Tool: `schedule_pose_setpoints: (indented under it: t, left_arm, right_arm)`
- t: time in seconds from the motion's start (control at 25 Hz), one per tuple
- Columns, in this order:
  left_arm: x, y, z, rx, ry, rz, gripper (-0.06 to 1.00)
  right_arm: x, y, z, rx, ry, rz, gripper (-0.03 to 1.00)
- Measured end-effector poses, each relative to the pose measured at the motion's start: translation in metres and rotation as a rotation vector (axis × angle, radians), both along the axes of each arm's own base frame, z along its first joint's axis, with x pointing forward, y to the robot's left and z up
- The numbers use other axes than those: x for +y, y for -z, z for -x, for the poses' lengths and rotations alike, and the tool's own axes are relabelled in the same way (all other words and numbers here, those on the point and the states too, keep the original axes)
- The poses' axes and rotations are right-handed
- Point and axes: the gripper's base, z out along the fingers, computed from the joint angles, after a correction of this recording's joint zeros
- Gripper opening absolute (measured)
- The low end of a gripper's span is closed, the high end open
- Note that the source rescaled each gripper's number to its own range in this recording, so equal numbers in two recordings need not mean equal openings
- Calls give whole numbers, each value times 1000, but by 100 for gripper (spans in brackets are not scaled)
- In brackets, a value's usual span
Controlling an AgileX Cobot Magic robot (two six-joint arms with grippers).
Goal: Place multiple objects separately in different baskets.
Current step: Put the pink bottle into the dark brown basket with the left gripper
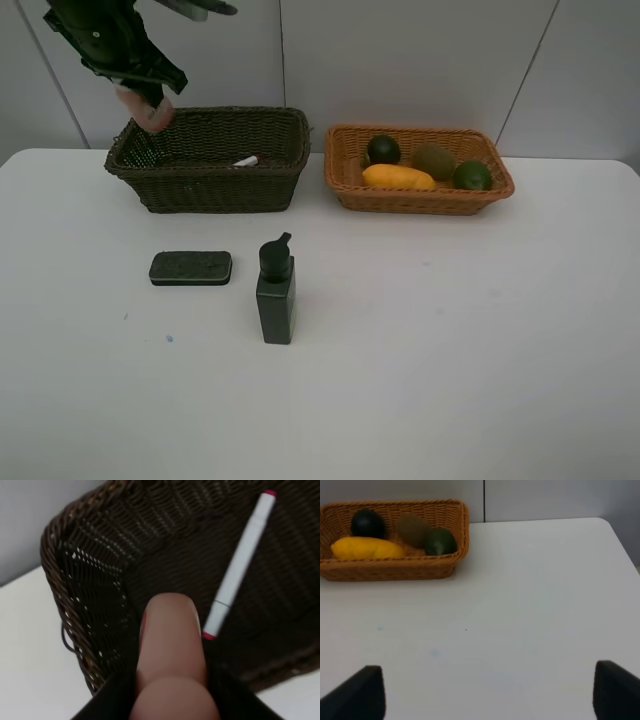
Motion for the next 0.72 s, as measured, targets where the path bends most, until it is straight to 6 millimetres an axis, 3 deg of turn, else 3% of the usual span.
schedule_pose_setpoints:
  t: [0.48,0.72]
  left_arm:
    - [3,56,-29,-12,21,-4,30]
    - [1,61,-30,1,12,18,30]
  right_arm:
    - [0,0,0,0,0,0,100]
    - [0,0,0,0,0,0,100]
